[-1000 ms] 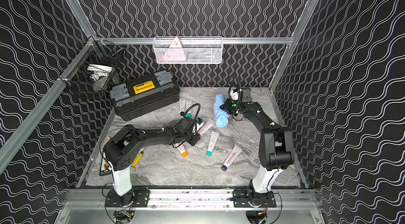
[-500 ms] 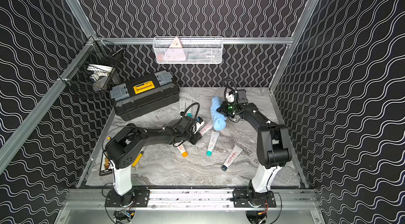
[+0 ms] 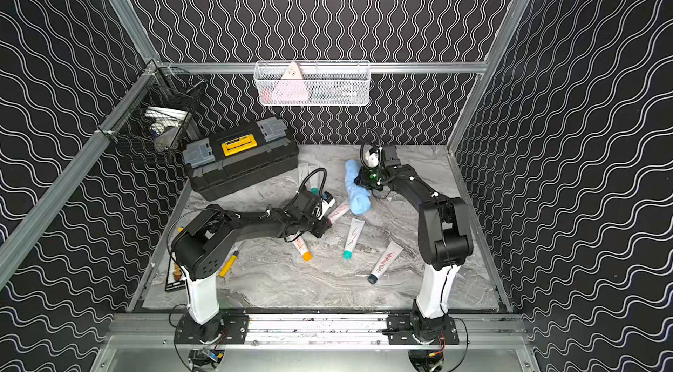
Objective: Wipe the surface of the toothpaste tube
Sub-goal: Wipe the dirt from the toothpaste tube.
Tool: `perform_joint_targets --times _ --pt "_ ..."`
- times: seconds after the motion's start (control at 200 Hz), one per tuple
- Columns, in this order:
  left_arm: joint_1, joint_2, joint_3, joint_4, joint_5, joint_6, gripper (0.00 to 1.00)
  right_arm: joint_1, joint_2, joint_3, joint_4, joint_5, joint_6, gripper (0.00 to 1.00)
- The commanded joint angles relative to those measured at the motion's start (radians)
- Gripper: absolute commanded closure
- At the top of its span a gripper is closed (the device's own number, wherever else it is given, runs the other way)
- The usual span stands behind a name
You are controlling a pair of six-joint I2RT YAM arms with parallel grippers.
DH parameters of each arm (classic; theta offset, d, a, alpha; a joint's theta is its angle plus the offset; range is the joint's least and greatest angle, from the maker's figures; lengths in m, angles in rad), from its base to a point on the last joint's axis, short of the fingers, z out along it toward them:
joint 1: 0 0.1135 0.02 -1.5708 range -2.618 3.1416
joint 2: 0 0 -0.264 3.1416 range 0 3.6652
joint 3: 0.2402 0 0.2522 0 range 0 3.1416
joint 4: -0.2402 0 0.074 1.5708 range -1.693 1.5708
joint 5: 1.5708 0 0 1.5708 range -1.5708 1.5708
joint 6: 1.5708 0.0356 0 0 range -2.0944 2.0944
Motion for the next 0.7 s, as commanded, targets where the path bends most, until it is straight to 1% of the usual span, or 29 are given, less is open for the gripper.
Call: perform_joint_targets --times 0.0,0.07,0.27,0.31,0.49,0.696 --pt "0.005 -0.008 -0.003 -0.002 -0.006 0.001 0.78 0.036 0.028 0.046 -0.076 0.107 -0.099 1.0" --pt "0.011 -0.009 -0.004 0.003 -0.002 -0.004 0.78 0.051 0.055 0.061 -0.091 0.117 -0.11 1.0" --pt "0.019 -0.007 -0.008 0.009 0.004 -0.015 0.79 0.08 0.114 0.042 -0.072 0.067 -0.092 1.0" --pt "0.021 -0.005 -0.01 0.011 0.008 -0.017 0.79 0.085 0.151 0.037 -0.068 0.056 -0.086 1.0" --pt "0.024 -0.001 -0.007 0.013 0.017 -0.023 0.79 0.098 0.19 -0.002 -0.016 -0.047 -0.039 1.0" --pt "0.031 0.0 -0.008 0.014 0.019 -0.03 0.79 0.128 0.19 -0.049 0.031 -0.138 -0.005 1.0"
